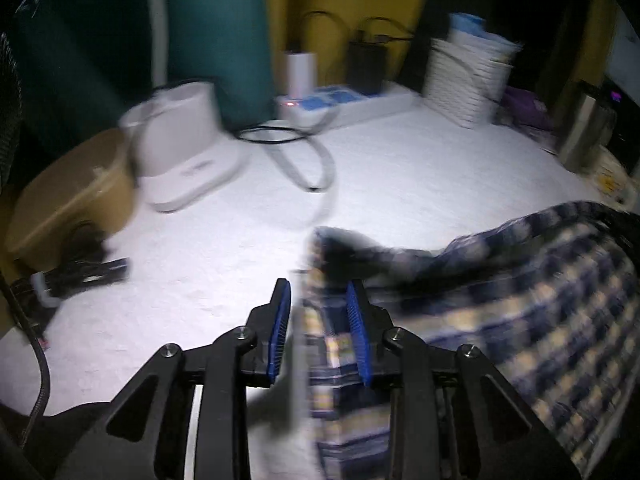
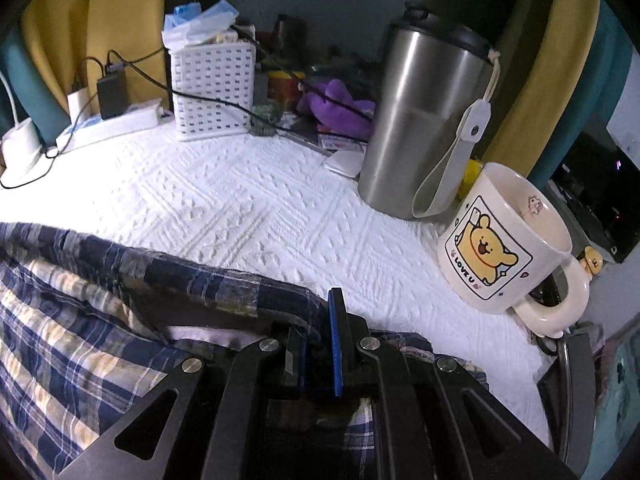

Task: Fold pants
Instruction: 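Open both grippers and release the folded plaid pants onto the bed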

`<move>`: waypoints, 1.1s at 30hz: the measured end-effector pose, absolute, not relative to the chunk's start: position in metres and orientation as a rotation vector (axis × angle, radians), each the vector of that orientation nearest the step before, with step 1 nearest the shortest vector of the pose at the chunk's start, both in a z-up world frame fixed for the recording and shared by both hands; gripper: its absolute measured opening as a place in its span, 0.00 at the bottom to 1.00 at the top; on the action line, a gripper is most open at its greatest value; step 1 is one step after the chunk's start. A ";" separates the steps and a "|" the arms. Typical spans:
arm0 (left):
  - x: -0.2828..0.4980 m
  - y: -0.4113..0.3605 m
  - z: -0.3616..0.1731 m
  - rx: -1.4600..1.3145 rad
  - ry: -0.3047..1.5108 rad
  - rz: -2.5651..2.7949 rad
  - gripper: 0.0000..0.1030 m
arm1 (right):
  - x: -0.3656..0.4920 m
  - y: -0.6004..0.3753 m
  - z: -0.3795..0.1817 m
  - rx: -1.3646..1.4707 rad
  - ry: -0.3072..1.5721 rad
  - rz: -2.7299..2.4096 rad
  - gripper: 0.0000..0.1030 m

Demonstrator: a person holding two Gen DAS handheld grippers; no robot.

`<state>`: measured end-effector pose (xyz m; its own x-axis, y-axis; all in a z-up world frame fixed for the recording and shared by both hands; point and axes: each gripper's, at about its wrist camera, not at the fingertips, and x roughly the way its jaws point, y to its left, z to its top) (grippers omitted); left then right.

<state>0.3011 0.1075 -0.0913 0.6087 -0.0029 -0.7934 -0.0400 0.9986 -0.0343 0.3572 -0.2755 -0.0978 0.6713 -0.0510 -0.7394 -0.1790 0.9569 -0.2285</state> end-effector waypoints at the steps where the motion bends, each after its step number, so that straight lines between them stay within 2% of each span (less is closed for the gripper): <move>1: 0.302 0.115 -0.092 -0.062 0.923 0.035 0.28 | 0.359 -0.275 -0.098 -0.295 0.841 0.073 0.09; 8: 0.293 0.128 -0.083 -0.081 0.904 0.037 0.28 | 0.361 -0.275 -0.096 -0.305 0.862 0.078 0.10; 10: 0.289 0.124 -0.082 -0.079 0.906 0.012 0.28 | 0.360 -0.274 -0.093 -0.304 0.857 0.076 0.13; 11: 0.288 0.121 -0.082 -0.077 0.909 -0.003 0.28 | 0.359 -0.274 -0.092 -0.304 0.858 0.076 0.18; 13: 0.286 0.113 -0.084 -0.065 0.923 -0.032 0.28 | 0.357 -0.274 -0.088 -0.305 0.854 0.078 0.53; 14: 0.285 0.111 -0.086 -0.061 0.930 -0.037 0.28 | 0.356 -0.274 -0.085 -0.301 0.847 0.076 0.91; 15: 0.283 0.108 -0.088 -0.060 0.940 -0.043 0.28 | 0.353 -0.275 -0.081 -0.292 0.832 0.078 1.00; 22: 0.263 0.102 -0.086 -0.075 0.949 -0.057 0.28 | 0.332 -0.280 -0.060 -0.310 0.790 0.063 1.00; 33: 0.215 0.095 -0.088 -0.114 0.970 -0.083 0.29 | 0.291 -0.299 -0.055 -0.295 0.795 0.014 1.00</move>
